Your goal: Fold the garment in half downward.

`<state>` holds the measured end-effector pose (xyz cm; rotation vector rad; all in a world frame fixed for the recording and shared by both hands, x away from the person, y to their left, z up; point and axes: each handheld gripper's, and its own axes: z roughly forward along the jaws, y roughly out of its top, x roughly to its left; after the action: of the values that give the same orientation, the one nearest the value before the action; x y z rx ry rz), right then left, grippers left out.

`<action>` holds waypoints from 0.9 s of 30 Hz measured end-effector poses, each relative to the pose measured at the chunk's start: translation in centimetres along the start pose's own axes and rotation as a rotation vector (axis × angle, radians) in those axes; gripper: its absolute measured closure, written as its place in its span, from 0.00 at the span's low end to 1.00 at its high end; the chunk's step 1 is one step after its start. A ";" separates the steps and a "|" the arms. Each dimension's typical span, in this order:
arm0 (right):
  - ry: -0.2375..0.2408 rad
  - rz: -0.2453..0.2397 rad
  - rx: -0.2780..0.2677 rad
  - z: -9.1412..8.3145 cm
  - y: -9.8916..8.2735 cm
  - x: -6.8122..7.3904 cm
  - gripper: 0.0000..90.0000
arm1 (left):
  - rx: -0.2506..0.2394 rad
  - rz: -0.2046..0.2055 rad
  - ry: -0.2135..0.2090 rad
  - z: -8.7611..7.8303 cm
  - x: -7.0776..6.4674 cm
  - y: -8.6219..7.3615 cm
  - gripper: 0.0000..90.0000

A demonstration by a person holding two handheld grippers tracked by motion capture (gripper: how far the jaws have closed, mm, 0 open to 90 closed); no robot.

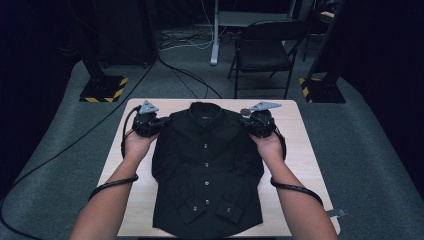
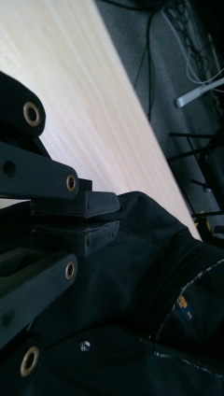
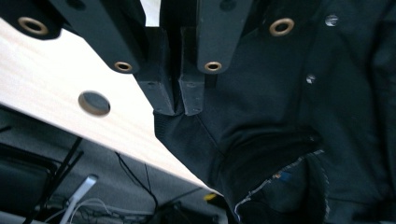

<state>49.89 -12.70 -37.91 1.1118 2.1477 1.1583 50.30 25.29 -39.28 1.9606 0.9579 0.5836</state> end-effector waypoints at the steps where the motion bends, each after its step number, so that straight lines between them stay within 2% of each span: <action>1: 0.000 0.000 0.000 0.0 0.0 0.0 0.93 | -0.006 0.008 0.003 -0.2 0.0 0.4 0.94; 3: -0.003 -0.006 -0.046 -0.8 1.1 0.0 0.93 | -0.039 0.043 0.017 -1.0 -0.2 1.6 0.94; 5: -0.015 -0.020 -0.090 -1.6 1.8 0.2 0.93 | -0.056 0.056 0.023 -1.4 -0.4 2.0 0.94; 6: -0.020 -0.025 -0.114 -2.1 1.9 0.2 0.93 | -0.093 0.069 0.026 -2.2 -0.5 2.4 0.94; 9: -0.019 -0.023 -0.154 -2.8 1.3 0.3 0.93 | -0.109 0.069 0.015 -2.6 -0.7 2.2 0.94; 11: -0.019 -0.027 -0.150 -2.9 0.8 0.4 0.93 | -0.110 0.065 0.004 -2.7 -0.8 1.5 0.94; 12: -0.019 -0.038 -0.138 -2.8 -0.3 0.5 0.93 | -0.113 0.056 -0.006 -2.7 -1.0 0.6 0.94; 13: -0.019 -0.038 -0.138 -2.8 -0.3 0.5 0.93 | -0.113 0.056 -0.006 -2.7 -1.0 0.6 0.94; 14: -0.016 -0.040 -0.132 -2.9 -1.2 0.6 0.93 | -0.116 0.046 -0.023 -2.8 -1.1 -0.1 0.94; 19: -0.011 -0.050 -0.123 -3.3 -2.2 0.8 0.93 | -0.121 0.041 -0.035 -3.1 -1.4 -0.8 0.94; 27: -0.008 -0.054 -0.115 -3.6 -3.2 0.7 0.93 | -0.128 0.062 -0.049 -3.3 -2.1 -0.9 0.94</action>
<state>45.59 -14.88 -38.66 1.0005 2.0637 1.2341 46.40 25.54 -38.33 1.8867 0.8117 0.6137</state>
